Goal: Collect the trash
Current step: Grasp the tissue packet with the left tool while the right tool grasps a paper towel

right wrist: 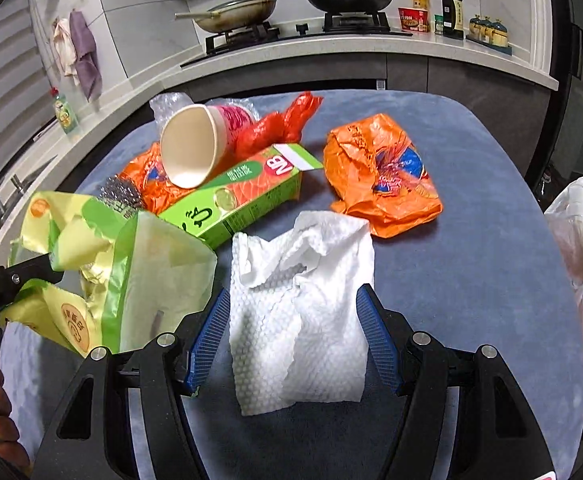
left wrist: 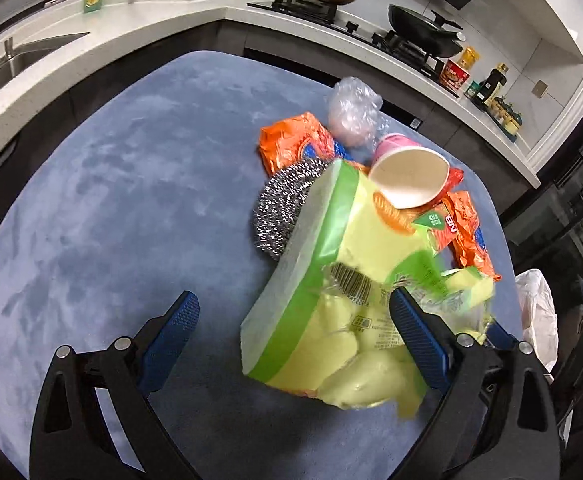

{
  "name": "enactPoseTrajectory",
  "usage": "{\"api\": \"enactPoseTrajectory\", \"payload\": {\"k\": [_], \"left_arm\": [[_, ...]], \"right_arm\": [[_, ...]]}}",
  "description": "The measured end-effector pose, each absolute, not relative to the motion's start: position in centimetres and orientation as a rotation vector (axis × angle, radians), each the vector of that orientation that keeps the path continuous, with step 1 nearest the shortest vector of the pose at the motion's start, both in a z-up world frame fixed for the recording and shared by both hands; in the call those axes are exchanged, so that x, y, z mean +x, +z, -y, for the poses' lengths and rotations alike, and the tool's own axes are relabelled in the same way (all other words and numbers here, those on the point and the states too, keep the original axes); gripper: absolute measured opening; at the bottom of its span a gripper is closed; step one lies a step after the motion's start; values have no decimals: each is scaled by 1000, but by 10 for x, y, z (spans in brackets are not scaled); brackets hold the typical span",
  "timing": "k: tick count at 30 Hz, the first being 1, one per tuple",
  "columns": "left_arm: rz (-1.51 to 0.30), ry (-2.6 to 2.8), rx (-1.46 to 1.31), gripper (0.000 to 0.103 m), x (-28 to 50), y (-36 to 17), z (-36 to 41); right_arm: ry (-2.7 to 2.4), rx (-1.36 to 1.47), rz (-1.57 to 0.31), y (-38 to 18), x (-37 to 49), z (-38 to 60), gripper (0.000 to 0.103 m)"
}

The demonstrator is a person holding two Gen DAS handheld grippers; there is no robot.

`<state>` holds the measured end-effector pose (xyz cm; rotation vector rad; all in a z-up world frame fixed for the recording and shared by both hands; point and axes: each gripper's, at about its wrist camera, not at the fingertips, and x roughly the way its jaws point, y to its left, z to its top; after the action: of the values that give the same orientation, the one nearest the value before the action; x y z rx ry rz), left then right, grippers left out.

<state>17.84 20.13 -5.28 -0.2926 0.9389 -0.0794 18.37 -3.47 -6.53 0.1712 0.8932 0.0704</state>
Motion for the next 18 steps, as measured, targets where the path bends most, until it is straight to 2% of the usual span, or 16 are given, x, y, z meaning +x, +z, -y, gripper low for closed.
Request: {"api": "enactPoseTrajectory", "payload": {"k": [2, 4, 5, 8, 10, 11, 13, 15, 18], "left_arm": [[-947, -91, -283, 81, 180, -56, -198], [-958, -98, -267, 69, 180, -59, -193], [-962, -101, -261, 66, 181, -59, -191], [-966, -98, -237, 54, 179, -61, -186], [-958, -90, -217, 41, 177, -59, -183], [-954, -88, -204, 38, 176, -57, -181], [-951, -87, -190, 21, 175, -53, -178], [-950, -99, -180, 12, 172, -49, -175], [-928, -99, -152, 10, 165, -41, -169]], "right_arm": [[70, 176, -904, -70, 184, 35, 62], [68, 189, -915, -74, 185, 36, 54], [63, 195, -923, -77, 186, 37, 51], [43, 183, -922, -79, 187, 38, 39], [32, 181, -923, -80, 187, 40, 26], [26, 185, -925, -80, 187, 42, 23], [29, 208, -927, -79, 186, 48, 9], [40, 235, -926, -76, 185, 54, 7], [47, 243, -899, -66, 179, 59, 6]]}}
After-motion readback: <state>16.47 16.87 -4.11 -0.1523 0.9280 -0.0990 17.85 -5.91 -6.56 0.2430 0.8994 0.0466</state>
